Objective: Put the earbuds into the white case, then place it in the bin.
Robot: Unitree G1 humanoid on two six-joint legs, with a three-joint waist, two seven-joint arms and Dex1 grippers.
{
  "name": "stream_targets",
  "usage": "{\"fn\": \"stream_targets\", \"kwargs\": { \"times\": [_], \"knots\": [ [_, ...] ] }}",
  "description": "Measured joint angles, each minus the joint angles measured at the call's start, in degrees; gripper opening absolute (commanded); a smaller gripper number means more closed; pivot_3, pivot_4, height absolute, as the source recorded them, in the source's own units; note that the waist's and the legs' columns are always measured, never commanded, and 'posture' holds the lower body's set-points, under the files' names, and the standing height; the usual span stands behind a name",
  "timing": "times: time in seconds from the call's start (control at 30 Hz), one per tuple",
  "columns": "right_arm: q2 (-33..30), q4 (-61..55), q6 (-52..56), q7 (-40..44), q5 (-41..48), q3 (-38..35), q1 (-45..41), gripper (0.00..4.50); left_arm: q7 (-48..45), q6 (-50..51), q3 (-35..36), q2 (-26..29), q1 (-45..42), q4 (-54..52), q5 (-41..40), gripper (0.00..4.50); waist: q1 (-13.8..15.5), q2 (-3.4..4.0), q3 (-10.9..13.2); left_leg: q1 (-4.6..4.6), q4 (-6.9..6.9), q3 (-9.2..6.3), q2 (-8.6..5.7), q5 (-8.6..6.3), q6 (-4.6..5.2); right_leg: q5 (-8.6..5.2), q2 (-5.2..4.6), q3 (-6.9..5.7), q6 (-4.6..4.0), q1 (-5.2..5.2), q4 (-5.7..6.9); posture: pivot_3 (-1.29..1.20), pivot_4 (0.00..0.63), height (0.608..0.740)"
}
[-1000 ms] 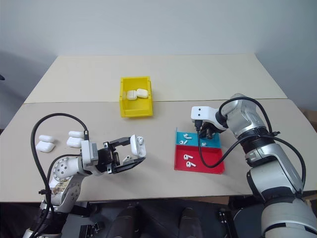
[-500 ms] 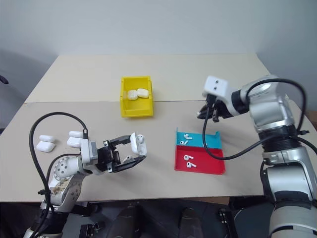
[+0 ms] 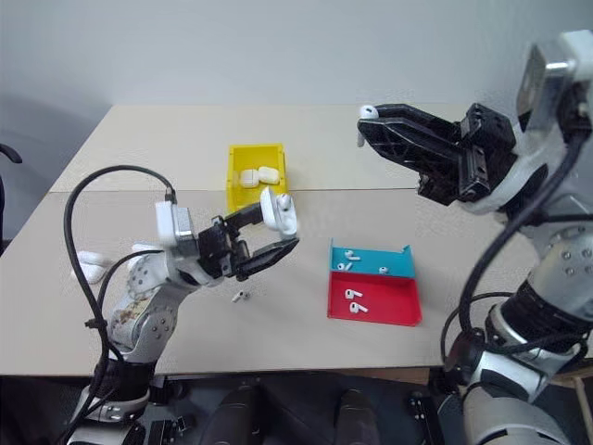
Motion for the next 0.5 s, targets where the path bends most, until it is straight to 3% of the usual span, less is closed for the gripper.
{"fn": "stream_targets", "kwargs": {
  "times": [0.23,0.5],
  "knots": [
    [0.7,-5.5,-2.6,-10.5,12.3,4.0,7.2,0.63,-0.4,1.2,-0.6,-1.1,-1.6,-0.1,-1.1,2.74,0.0,0.00,0.0,-0.01,0.00,-0.06,-0.02,0.00,0.01,-0.03,0.02,0.00,-0.01,0.04,-0.04,0.00,0.150,0.740],
    [-3.1,-10.2,-8.8,-12.8,13.2,11.0,14.3,0.63,-1.0,1.4,-0.9,-1.4,-1.6,-0.5,-1.5,2.74,0.0,-0.01,0.0,-0.01,0.01,-0.10,-0.02,0.00,0.01,-0.05,0.02,-0.01,-0.02,0.07,-0.09,0.00,0.150,0.740]
  ]
}}
